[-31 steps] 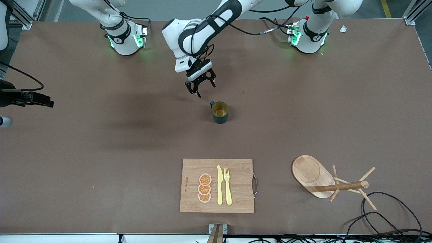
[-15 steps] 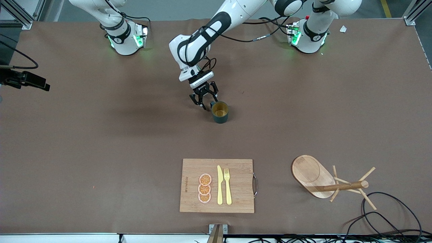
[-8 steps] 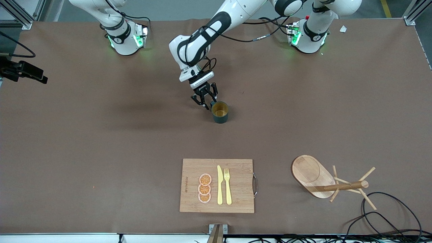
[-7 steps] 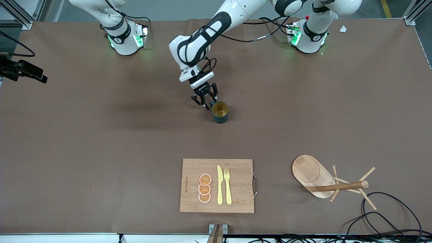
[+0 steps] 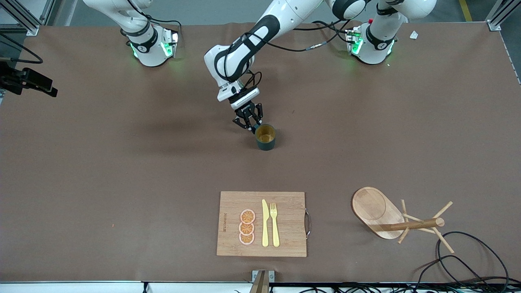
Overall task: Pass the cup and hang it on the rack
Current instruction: 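Close the left gripper on the mug handle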
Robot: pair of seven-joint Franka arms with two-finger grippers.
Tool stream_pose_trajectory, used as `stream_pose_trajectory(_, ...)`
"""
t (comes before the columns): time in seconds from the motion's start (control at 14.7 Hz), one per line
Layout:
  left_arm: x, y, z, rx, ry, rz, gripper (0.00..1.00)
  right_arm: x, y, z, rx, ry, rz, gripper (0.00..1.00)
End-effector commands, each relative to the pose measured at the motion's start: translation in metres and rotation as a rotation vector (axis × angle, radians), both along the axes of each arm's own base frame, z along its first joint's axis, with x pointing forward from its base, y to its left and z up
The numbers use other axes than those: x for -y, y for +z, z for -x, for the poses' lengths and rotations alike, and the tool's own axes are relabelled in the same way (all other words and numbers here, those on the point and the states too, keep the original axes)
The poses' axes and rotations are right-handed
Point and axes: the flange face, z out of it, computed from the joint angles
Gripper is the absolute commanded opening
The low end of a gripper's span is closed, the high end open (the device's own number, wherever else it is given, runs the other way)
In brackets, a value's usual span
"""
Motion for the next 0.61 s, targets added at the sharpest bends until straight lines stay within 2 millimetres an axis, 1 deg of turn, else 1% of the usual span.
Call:
stream_pose_trajectory(0.0,0.002,0.007,-0.003,0.018,-0.006,-0.009,0.20,-0.004,0.009,0.017,0.022,-0.003,-0.012,1.00)
stream_pose_trajectory(0.07,0.002,0.009,-0.004,0.018,-0.004,-0.009,0.14,-0.002,0.010,0.017,0.029,-0.004,-0.009,1.00)
stream_pose_trajectory(0.14,0.001,0.014,-0.009,0.014,0.003,-0.002,0.11,-0.002,0.010,0.016,0.035,-0.006,-0.008,1.00)
stream_pose_trajectory(0.27,-0.001,0.034,-0.022,0.001,0.030,0.020,0.04,-0.001,0.010,0.015,0.045,-0.008,-0.008,1.00)
stream_pose_trajectory(0.34,-0.003,0.053,-0.031,-0.025,0.044,0.035,0.02,-0.001,0.010,0.015,0.045,-0.008,-0.008,1.00)
stream_pose_trajectory(0.41,-0.002,0.067,-0.034,-0.058,0.048,0.043,0.01,-0.001,0.011,0.015,0.045,-0.006,-0.008,1.00)
stream_pose_trajectory(0.55,-0.010,0.105,-0.055,-0.115,0.073,0.075,0.01,-0.001,0.010,0.015,0.042,-0.005,-0.008,1.00)
